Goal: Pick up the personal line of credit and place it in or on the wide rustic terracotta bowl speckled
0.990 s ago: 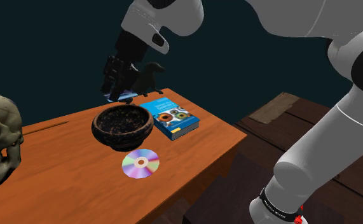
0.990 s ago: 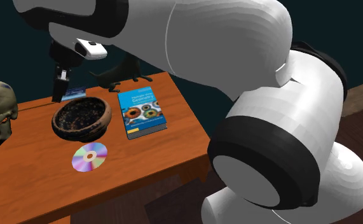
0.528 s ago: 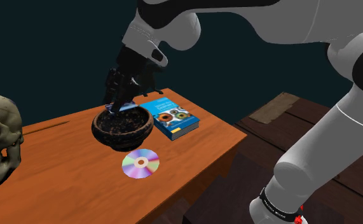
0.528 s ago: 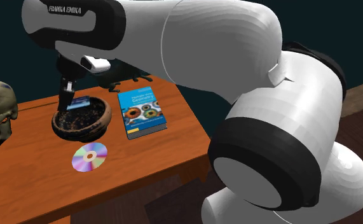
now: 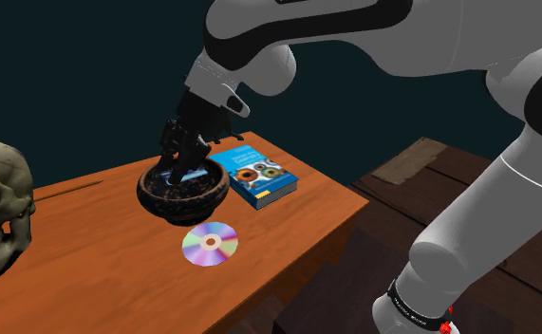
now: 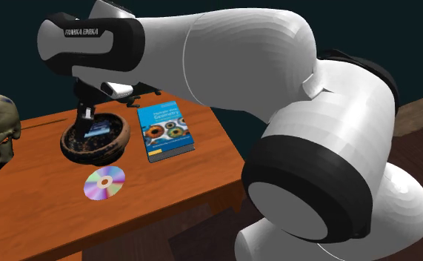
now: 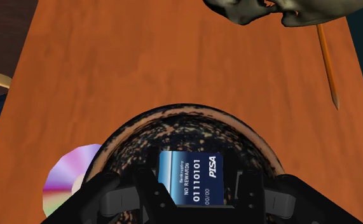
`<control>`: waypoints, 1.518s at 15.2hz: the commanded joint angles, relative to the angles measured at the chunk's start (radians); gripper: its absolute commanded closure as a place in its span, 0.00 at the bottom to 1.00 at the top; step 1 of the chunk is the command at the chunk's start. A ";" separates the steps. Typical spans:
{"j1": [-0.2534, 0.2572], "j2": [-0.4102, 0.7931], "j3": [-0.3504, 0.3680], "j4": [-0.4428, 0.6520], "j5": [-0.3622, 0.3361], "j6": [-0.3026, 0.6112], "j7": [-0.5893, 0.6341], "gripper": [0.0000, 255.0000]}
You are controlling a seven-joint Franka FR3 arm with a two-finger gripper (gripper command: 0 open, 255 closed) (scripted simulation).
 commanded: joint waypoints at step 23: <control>-0.024 -0.057 -0.055 0.050 0.009 -0.126 -0.009 0.00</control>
